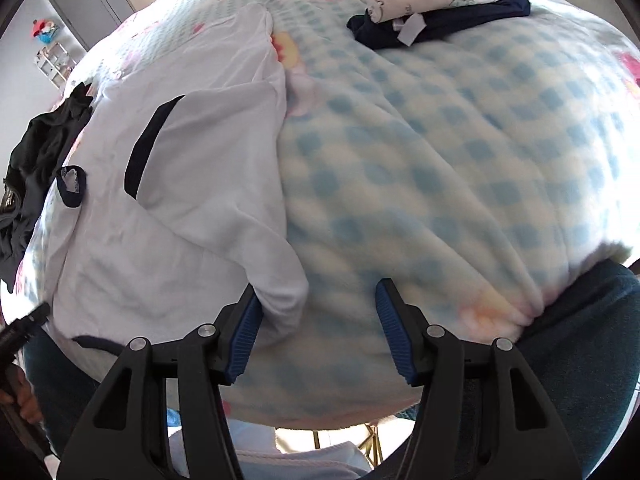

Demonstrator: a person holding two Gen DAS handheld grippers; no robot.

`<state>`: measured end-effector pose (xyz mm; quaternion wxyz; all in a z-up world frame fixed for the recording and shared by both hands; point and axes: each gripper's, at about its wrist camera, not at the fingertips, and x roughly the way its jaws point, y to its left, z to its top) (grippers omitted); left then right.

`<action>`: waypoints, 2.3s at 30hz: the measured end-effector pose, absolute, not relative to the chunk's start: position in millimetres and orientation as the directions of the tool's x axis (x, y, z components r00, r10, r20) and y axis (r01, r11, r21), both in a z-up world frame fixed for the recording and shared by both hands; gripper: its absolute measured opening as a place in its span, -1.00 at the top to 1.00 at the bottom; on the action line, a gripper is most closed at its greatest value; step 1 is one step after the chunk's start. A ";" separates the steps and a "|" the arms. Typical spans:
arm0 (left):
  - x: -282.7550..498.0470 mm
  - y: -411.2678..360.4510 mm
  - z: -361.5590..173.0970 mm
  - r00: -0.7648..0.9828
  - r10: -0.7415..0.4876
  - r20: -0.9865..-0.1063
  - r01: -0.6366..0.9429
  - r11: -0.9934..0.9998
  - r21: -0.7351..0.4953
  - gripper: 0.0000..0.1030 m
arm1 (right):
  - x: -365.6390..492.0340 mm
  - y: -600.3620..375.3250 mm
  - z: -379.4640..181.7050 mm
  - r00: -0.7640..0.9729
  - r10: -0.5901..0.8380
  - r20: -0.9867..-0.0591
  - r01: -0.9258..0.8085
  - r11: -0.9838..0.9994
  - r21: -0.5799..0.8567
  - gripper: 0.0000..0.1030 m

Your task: Fold clothes

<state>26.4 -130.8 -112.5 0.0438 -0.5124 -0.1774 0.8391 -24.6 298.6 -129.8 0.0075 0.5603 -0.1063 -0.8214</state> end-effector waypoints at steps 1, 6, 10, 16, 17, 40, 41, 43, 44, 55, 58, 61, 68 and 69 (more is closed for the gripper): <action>23.1 -127.5 -113.2 -0.471 0.255 -0.844 0.102 -0.935 -0.339 0.04 | -24.7 300.3 -127.4 -0.386 -0.152 -0.910 -0.115 -0.971 0.210 -0.13; 11.6 -123.1 -134.6 -0.365 0.192 -0.911 0.156 -0.952 -0.263 0.07 | -39.9 288.6 -130.5 -0.383 -0.135 -0.914 -0.080 -0.981 0.178 -0.13; 23.1 -109.9 -114.5 -0.420 0.169 -0.891 0.053 -0.976 -0.210 0.07 | -36.8 288.1 -135.8 -0.361 -0.069 -0.930 -0.061 -0.993 0.098 -0.11; -0.8 -90.5 -93.6 -0.532 0.200 -0.822 0.001 -0.971 -0.238 0.07 | -40.8 261.4 -106.4 -0.466 -0.077 -0.881 0.048 -0.997 0.062 -0.12; -8.0 -86.7 -101.2 -0.506 0.191 -0.841 -0.007 -0.976 -0.217 0.07 | -44.8 257.7 -102.7 -0.478 -0.087 -0.874 0.054 -0.996 0.070 -0.12; -12.1 -76.9 -112.3 -0.476 0.263 -0.839 -0.064 -0.962 -0.265 -0.06 | -24.3 274.1 -125.6 -0.444 -0.017 -0.896 -0.090 -0.994 0.063 -0.13; -6.2 -84.6 -108.3 -0.503 0.272 -0.821 -0.037 -0.955 -0.294 -0.06 | -16.7 276.6 -125.1 -0.442 -0.024 -0.897 -0.095 -0.993 0.073 -0.13; 4.1 -99.2 -103.2 -0.540 0.281 -0.793 0.020 -0.938 -0.346 -0.06 | -4.4 281.6 -117.0 -0.466 -0.054 -0.883 -0.106 -0.987 0.116 -0.12; 6.9 -105.2 -103.5 -0.541 0.282 -0.792 0.050 -0.930 -0.365 -0.06 | -0.4 284.7 -111.6 -0.490 -0.064 -0.870 -0.113 -0.984 0.136 -0.12; 44.6 -142.3 -139.9 -0.463 0.371 -0.805 0.268 -0.807 -0.526 -0.06 | 5.0 286.6 -122.6 -0.402 -0.238 -0.884 -0.062 -0.956 0.286 0.11; 43.9 -143.2 -137.5 -0.494 0.307 -0.814 0.296 -0.821 -0.489 0.00 | 9.5 296.6 -128.3 -0.390 -0.232 -0.891 -0.108 -0.950 0.294 0.19; 44.7 -144.5 -128.8 -0.523 0.206 -0.827 0.317 -0.854 -0.412 0.03 | 10.1 306.7 -124.2 -0.416 -0.141 -0.898 -0.162 -0.961 0.225 0.21; 40.6 -137.2 -131.1 -0.478 0.298 -0.827 0.222 -0.869 -0.442 0.10 | 9.1 303.9 -122.7 -0.408 -0.223 -0.886 -0.090 -0.955 0.282 0.20; 40.0 -134.4 -131.5 -0.476 0.291 -0.830 0.214 -0.877 -0.430 0.10 | 5.9 300.7 -124.2 -0.403 -0.251 -0.880 -0.073 -0.950 0.304 0.20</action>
